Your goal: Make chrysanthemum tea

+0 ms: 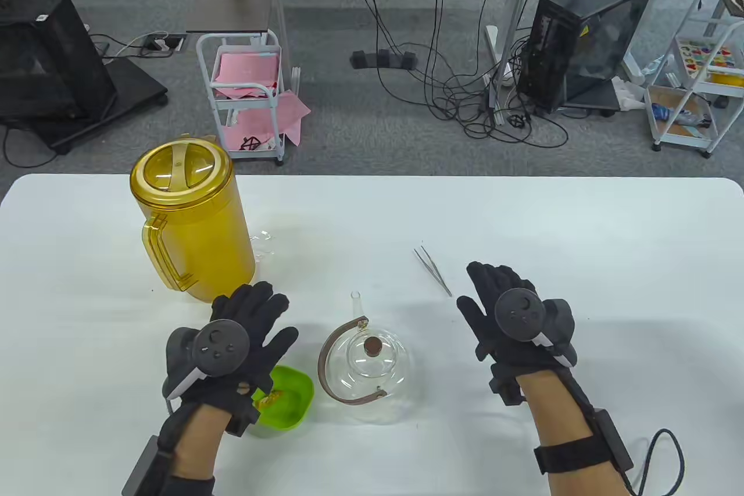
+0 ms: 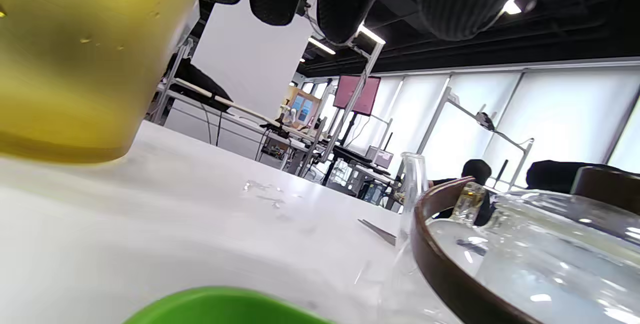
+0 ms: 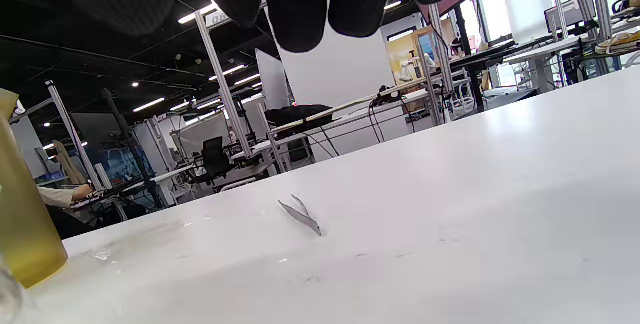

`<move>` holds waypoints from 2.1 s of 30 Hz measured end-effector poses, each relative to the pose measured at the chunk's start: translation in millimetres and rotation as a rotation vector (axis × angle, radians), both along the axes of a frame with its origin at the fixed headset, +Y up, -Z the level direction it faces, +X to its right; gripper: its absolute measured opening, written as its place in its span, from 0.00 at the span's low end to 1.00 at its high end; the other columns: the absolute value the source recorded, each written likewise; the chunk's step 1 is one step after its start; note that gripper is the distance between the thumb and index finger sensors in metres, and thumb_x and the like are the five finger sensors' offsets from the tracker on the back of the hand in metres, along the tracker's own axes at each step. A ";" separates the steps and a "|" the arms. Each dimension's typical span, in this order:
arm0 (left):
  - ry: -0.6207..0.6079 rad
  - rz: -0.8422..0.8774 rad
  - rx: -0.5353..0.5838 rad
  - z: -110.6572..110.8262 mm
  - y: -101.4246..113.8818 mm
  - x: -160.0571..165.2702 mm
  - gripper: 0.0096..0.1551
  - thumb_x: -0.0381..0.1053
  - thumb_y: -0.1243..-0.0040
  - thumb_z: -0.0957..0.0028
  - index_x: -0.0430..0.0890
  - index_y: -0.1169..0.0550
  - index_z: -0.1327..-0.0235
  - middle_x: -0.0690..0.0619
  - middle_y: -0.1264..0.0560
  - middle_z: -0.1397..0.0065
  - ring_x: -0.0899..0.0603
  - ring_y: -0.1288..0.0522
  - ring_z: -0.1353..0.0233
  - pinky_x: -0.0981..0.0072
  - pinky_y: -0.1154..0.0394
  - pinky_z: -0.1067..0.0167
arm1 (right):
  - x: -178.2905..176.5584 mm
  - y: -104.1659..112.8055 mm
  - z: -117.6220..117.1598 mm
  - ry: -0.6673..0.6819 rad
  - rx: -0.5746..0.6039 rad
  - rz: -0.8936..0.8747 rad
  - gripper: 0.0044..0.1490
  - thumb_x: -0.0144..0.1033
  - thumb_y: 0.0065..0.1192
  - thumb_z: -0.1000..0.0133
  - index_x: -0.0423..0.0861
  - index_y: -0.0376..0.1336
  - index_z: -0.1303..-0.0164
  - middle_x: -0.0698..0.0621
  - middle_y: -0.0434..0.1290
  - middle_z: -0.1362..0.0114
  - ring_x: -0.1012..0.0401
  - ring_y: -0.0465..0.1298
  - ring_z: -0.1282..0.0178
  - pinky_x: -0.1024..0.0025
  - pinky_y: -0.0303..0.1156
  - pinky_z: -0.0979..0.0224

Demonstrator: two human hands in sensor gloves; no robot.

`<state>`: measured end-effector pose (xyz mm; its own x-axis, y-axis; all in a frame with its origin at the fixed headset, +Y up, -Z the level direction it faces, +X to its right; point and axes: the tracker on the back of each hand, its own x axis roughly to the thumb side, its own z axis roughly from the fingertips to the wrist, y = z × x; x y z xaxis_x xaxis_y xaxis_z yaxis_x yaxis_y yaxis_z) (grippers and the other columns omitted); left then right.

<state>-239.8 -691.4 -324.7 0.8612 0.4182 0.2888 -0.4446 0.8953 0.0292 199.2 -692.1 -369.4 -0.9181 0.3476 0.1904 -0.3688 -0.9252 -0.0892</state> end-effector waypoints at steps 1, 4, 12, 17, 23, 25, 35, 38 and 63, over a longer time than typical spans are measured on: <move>0.008 0.001 -0.014 -2.4 -3.2 -2.2 0.40 0.69 0.43 0.41 0.53 0.34 0.19 0.42 0.41 0.10 0.27 0.47 0.14 0.28 0.56 0.24 | -1.3 -1.4 0.2 0.005 -0.002 0.007 0.45 0.64 0.51 0.39 0.57 0.50 0.13 0.52 0.57 0.13 0.44 0.57 0.10 0.34 0.51 0.17; 0.007 0.000 -0.031 -4.6 -7.3 -2.5 0.41 0.69 0.43 0.41 0.52 0.34 0.18 0.42 0.41 0.10 0.27 0.47 0.14 0.29 0.56 0.24 | -3.8 -4.0 0.1 0.014 -0.007 0.023 0.45 0.64 0.51 0.39 0.57 0.50 0.13 0.52 0.57 0.13 0.44 0.57 0.10 0.34 0.51 0.18; -0.019 -0.018 -0.044 -5.6 -9.0 3.6 0.41 0.69 0.44 0.41 0.52 0.34 0.18 0.42 0.40 0.10 0.27 0.46 0.14 0.29 0.56 0.24 | -7.7 -7.3 -0.7 0.028 -0.014 0.038 0.45 0.64 0.51 0.39 0.57 0.50 0.13 0.51 0.57 0.13 0.44 0.57 0.11 0.34 0.52 0.18; -0.025 -0.020 -0.057 -5.8 -9.5 4.7 0.40 0.69 0.44 0.40 0.52 0.34 0.18 0.41 0.39 0.10 0.27 0.46 0.15 0.29 0.56 0.24 | -22.5 3.4 7.6 0.055 0.064 -0.027 0.44 0.63 0.52 0.39 0.58 0.50 0.13 0.52 0.54 0.12 0.44 0.56 0.10 0.34 0.50 0.18; -0.030 -0.018 -0.064 -6.8 -10.3 6.3 0.40 0.69 0.44 0.40 0.51 0.33 0.19 0.41 0.38 0.11 0.27 0.45 0.15 0.29 0.56 0.24 | -73.2 30.5 36.9 0.228 0.204 -0.122 0.37 0.57 0.54 0.38 0.60 0.56 0.17 0.56 0.61 0.15 0.47 0.61 0.12 0.34 0.51 0.17; -0.032 -0.014 -0.065 -7.0 -10.5 6.9 0.40 0.69 0.44 0.40 0.51 0.32 0.19 0.42 0.38 0.11 0.27 0.45 0.15 0.29 0.56 0.24 | -88.8 34.1 47.2 0.269 0.230 -0.153 0.35 0.57 0.54 0.39 0.59 0.60 0.20 0.56 0.65 0.18 0.49 0.66 0.14 0.35 0.52 0.17; -0.043 -0.017 -0.072 -6.6 -11.4 9.7 0.38 0.69 0.44 0.40 0.51 0.30 0.21 0.41 0.37 0.11 0.27 0.45 0.15 0.29 0.56 0.24 | -144.0 23.0 68.6 0.379 0.199 -0.051 0.32 0.58 0.61 0.40 0.60 0.66 0.26 0.55 0.70 0.21 0.49 0.70 0.18 0.36 0.54 0.18; -0.048 -0.017 -0.074 -6.5 -11.7 10.5 0.38 0.69 0.44 0.40 0.51 0.29 0.21 0.41 0.37 0.11 0.27 0.45 0.15 0.28 0.56 0.24 | -152.9 15.1 68.6 0.379 0.185 0.044 0.32 0.59 0.61 0.41 0.60 0.67 0.26 0.53 0.69 0.20 0.48 0.69 0.18 0.36 0.55 0.18; -0.054 -0.032 -0.095 -6.6 -13.9 14.3 0.36 0.69 0.44 0.40 0.51 0.27 0.24 0.41 0.36 0.12 0.26 0.44 0.16 0.27 0.56 0.25 | -136.8 27.2 65.6 0.272 0.274 0.058 0.33 0.56 0.62 0.41 0.55 0.67 0.27 0.52 0.70 0.27 0.49 0.71 0.25 0.35 0.53 0.18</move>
<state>-225.6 -705.3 -331.3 0.8588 0.4182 0.2958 -0.4142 0.9067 -0.0795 62.3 -664.9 -303.8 -0.8378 0.1994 0.5082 -0.3609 -0.9008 -0.2416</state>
